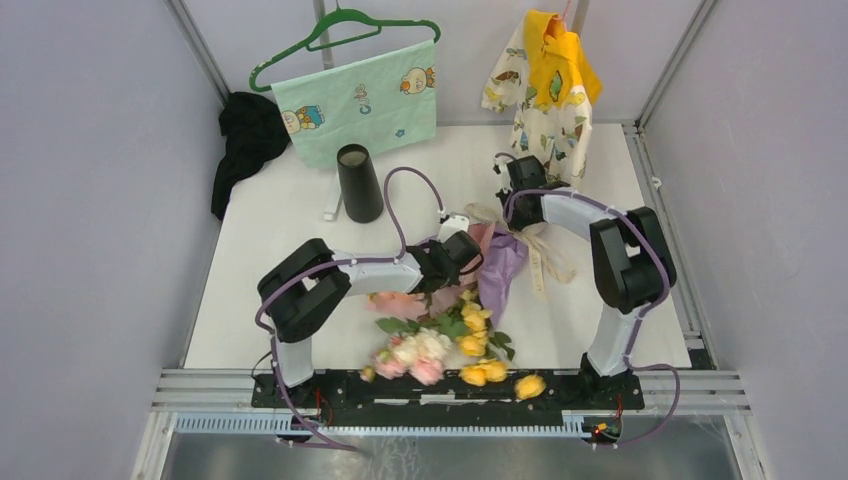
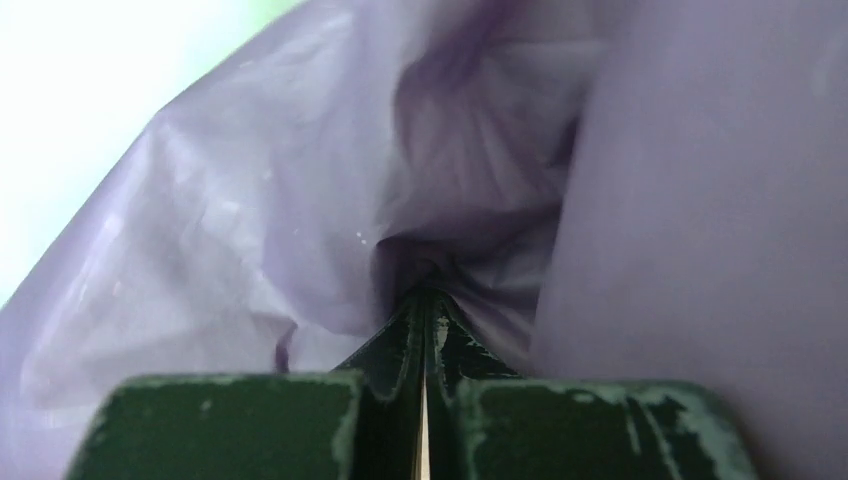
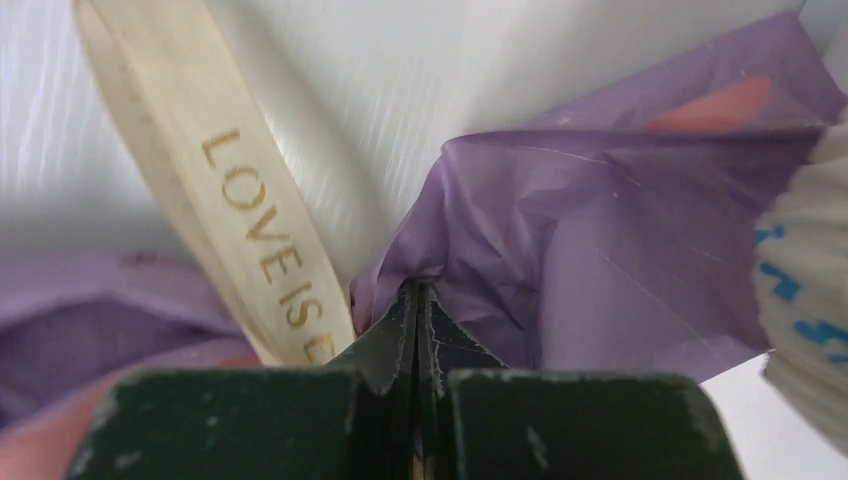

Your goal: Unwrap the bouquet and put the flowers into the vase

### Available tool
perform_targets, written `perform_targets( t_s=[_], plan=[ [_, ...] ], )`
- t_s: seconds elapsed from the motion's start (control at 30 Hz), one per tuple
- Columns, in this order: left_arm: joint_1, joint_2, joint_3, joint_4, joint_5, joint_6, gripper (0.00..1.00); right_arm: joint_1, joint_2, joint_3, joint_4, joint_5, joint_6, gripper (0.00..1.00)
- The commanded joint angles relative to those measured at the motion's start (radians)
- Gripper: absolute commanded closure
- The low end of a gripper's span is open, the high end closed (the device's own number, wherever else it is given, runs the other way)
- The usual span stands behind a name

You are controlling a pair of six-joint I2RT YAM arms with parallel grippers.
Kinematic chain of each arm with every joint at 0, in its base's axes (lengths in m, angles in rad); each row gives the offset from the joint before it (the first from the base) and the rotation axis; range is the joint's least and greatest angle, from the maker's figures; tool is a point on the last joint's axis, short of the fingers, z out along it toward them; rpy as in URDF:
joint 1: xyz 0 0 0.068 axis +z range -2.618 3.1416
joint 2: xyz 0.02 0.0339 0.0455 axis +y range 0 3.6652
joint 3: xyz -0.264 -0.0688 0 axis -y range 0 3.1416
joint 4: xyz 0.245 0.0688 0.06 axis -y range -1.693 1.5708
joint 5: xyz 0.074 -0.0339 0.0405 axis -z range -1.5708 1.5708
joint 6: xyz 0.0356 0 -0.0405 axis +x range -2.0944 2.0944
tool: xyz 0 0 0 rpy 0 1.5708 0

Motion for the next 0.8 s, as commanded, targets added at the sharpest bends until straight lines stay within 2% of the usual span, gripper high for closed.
perform_targets(
  t_s=[0.0, 0.23, 0.6, 0.77],
  plan=[
    [0.071, 0.061, 0.13, -0.16, -0.133, 0.018, 0.98, 0.017, -0.142, -0.153, 0.004, 0.072, 0.023, 1.0],
    [0.077, 0.178, 0.384, -0.204, -0.144, 0.086, 0.98, 0.017, -0.307, -0.405, 0.065, 0.078, 0.047, 1.0],
    [0.078, 0.203, 0.399, -0.164, -0.078, 0.077, 0.98, 0.029, -0.542, -0.609, 0.029, 0.071, 0.07, 1.0],
    [0.078, 0.248, 0.475, -0.147, -0.061, 0.096, 0.98, 0.068, -0.682, -0.717, 0.009, 0.045, 0.117, 1.0]
  ],
)
